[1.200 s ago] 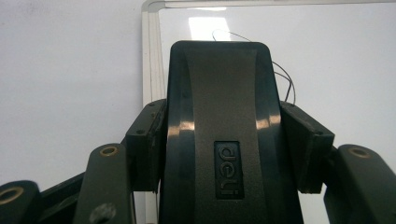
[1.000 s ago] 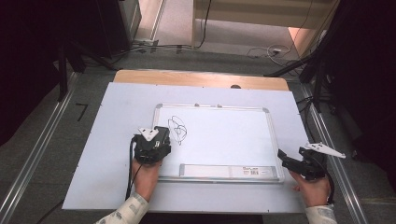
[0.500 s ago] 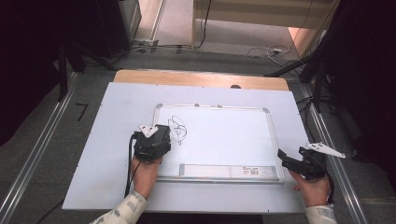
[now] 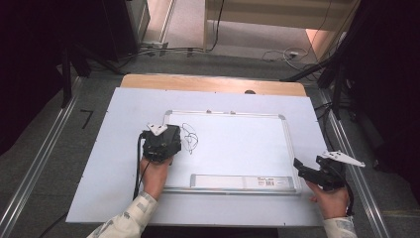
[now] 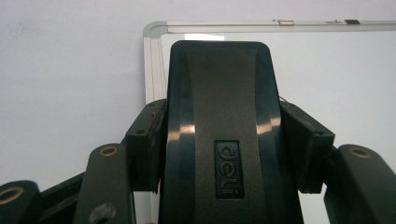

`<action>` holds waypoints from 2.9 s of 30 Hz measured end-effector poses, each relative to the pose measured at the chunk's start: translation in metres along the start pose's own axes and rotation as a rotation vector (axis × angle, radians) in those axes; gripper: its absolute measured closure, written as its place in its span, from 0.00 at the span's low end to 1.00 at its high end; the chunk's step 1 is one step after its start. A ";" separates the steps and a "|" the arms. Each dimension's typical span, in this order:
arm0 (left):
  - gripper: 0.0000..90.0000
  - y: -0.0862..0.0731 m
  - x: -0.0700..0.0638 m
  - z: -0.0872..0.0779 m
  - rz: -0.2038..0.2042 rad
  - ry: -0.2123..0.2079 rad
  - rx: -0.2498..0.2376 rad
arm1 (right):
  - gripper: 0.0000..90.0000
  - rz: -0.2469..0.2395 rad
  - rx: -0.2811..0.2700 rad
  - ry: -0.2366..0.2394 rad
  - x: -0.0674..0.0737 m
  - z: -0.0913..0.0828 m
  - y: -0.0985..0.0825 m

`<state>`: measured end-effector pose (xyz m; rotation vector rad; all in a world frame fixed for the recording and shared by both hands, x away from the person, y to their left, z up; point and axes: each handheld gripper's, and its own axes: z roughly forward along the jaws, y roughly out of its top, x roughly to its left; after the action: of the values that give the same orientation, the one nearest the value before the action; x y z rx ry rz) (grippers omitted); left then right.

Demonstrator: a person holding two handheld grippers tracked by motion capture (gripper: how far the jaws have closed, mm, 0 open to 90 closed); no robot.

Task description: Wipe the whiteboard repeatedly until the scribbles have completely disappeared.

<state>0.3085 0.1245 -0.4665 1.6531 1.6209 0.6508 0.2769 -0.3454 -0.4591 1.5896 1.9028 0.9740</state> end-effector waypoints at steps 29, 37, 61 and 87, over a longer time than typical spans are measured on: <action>0.45 0.026 0.002 0.056 0.009 0.019 0.056 | 0.14 0.006 -0.003 0.004 -0.001 -0.002 -0.001; 0.45 0.030 0.001 0.071 0.024 0.027 0.076 | 0.14 0.004 -0.003 0.006 -0.001 -0.002 -0.001; 0.44 0.022 -0.030 0.079 0.110 0.002 0.091 | 0.14 0.002 -0.002 0.006 -0.001 -0.001 -0.001; 0.45 0.039 -0.004 0.094 0.078 0.042 0.084 | 0.14 0.009 -0.003 0.005 -0.002 -0.003 -0.002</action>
<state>0.4054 0.1086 -0.4927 1.7816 1.6402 0.6679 0.2738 -0.3478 -0.4586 1.5967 1.8980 0.9852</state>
